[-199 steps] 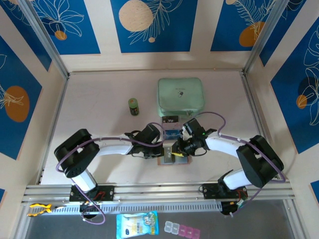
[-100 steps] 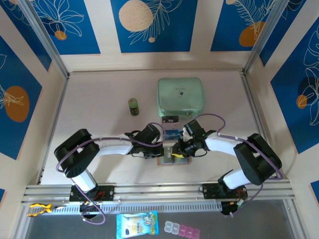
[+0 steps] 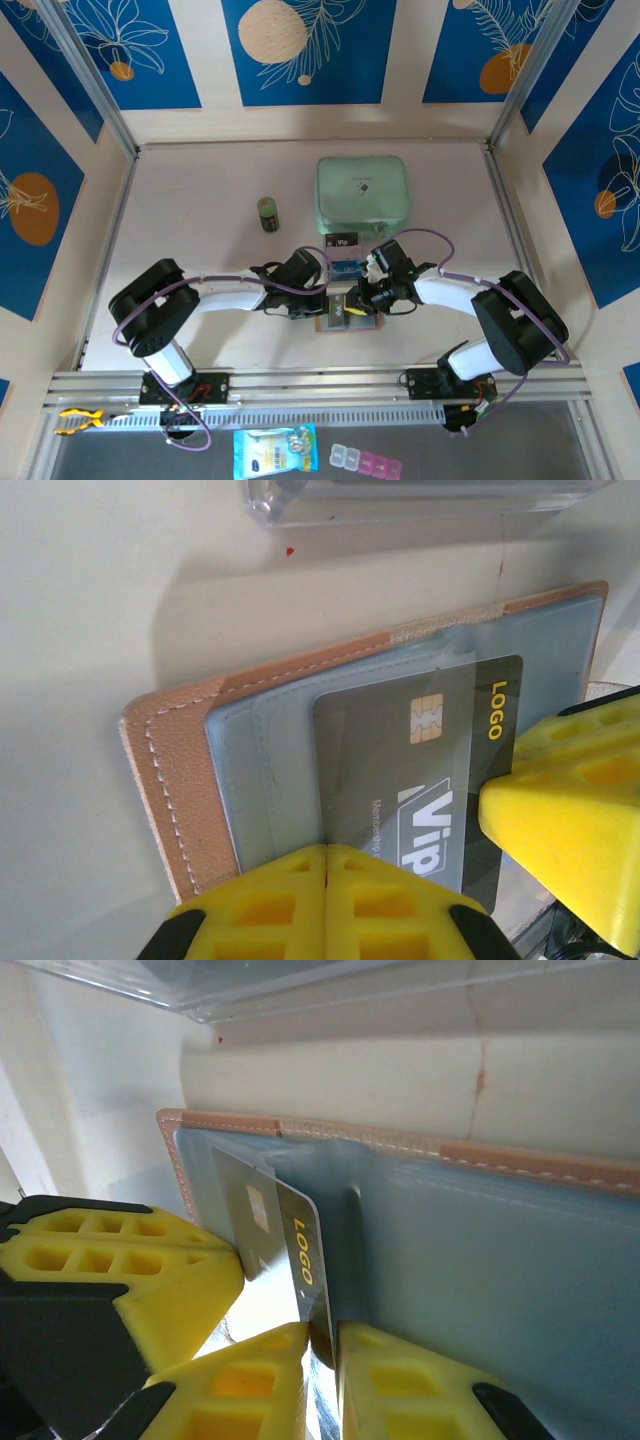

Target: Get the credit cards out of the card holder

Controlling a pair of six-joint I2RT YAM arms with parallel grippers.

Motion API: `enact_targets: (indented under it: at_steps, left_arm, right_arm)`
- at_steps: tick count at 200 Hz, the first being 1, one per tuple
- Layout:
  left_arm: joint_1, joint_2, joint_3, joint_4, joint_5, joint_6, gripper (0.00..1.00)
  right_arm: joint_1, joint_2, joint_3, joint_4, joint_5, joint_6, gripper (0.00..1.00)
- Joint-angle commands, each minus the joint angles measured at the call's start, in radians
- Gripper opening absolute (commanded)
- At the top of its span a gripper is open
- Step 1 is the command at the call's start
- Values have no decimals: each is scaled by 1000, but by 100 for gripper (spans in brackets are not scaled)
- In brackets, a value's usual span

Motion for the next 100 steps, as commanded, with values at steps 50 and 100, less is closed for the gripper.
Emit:
enact_targets:
  at_steps: [50, 100]
  left_arm:
    - [-4, 16, -8, -55, -7, 13, 0]
    - [-4, 16, -7, -55, -7, 12, 0]
  right_arm:
    - [-24, -45, -38, -15, -16, -5, 11]
    - [-65, -123, -21, -164, 41, -76, 10]
